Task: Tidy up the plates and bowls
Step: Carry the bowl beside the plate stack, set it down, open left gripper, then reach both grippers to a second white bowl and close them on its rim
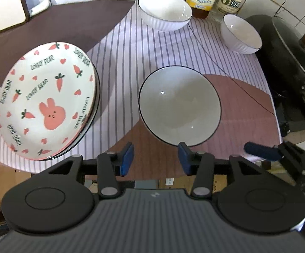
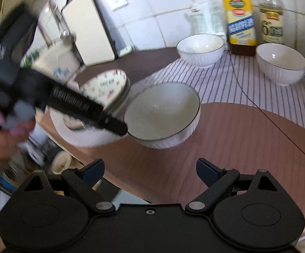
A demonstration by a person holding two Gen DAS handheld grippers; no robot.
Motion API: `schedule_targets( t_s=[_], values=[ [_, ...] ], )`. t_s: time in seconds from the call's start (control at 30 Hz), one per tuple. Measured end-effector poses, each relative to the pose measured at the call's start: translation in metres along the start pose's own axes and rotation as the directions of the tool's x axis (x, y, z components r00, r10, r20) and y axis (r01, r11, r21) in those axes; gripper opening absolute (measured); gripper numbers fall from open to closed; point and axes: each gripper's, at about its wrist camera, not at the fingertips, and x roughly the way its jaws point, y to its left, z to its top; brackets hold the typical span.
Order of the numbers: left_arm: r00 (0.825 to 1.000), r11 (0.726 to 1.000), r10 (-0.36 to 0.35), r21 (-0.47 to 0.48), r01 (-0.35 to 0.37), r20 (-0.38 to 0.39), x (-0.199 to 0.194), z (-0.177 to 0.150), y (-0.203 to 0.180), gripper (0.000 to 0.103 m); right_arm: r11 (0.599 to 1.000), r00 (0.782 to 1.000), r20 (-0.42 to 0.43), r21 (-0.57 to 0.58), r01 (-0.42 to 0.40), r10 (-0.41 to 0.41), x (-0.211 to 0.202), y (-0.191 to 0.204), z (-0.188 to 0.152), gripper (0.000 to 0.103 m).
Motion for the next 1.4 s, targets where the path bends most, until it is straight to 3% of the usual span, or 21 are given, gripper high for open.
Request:
schedule_targets(
  t_s=[0.43, 0.57, 0.7, 0.97, 1.2, 1.3, 1.4],
  values=[
    [0.996, 0.999, 0.017, 0.033, -0.02, 0.086, -0.062, 0.004, -0.003, 0.063, 1.0, 0.99, 0.138, 0.011, 0.008, -0.009, -0.06, 0.016, 0.039, 0.095],
    [0.995, 0.999, 0.016, 0.035, -0.019, 0.101, -0.071, 0.012, 0.0, 0.069, 0.998, 0.992, 0.122, 0.058, 0.015, -0.022, -0.065, 0.018, 0.056, 0.084],
    [0.993, 0.999, 0.008, 0.034, -0.012, 0.116, -0.074, 0.027, 0.006, 0.074, 0.992, 0.994, 0.113, 0.125, -0.026, 0.011, -0.064, 0.014, 0.073, 0.078],
    [0.986, 0.999, -0.015, -0.027, 0.019, 0.168, -0.069, 0.082, 0.031, 0.075, 0.981, 0.994, 0.102, 0.193, 0.01, -0.03, -0.044, 0.012, 0.118, 0.076],
    [0.976, 0.993, -0.079, -0.066, 0.094, 0.203, -0.032, 0.137, 0.054, 0.074, 0.921, 0.994, 0.087, 0.388, 0.028, -0.067, 0.002, -0.025, 0.156, 0.073],
    [0.981, 0.986, -0.107, -0.112, 0.127, 0.164, 0.003, 0.16, 0.059, 0.074, 0.833, 0.998, 0.057, 0.551, -0.044, 0.015, 0.035, -0.055, 0.161, 0.066],
    [0.984, 0.986, -0.093, -0.12, 0.112, 0.149, 0.039, 0.18, 0.059, 0.075, 0.79, 0.999, 0.048, 0.612, -0.036, 0.009, 0.061, -0.073, 0.163, 0.065]
  ],
)
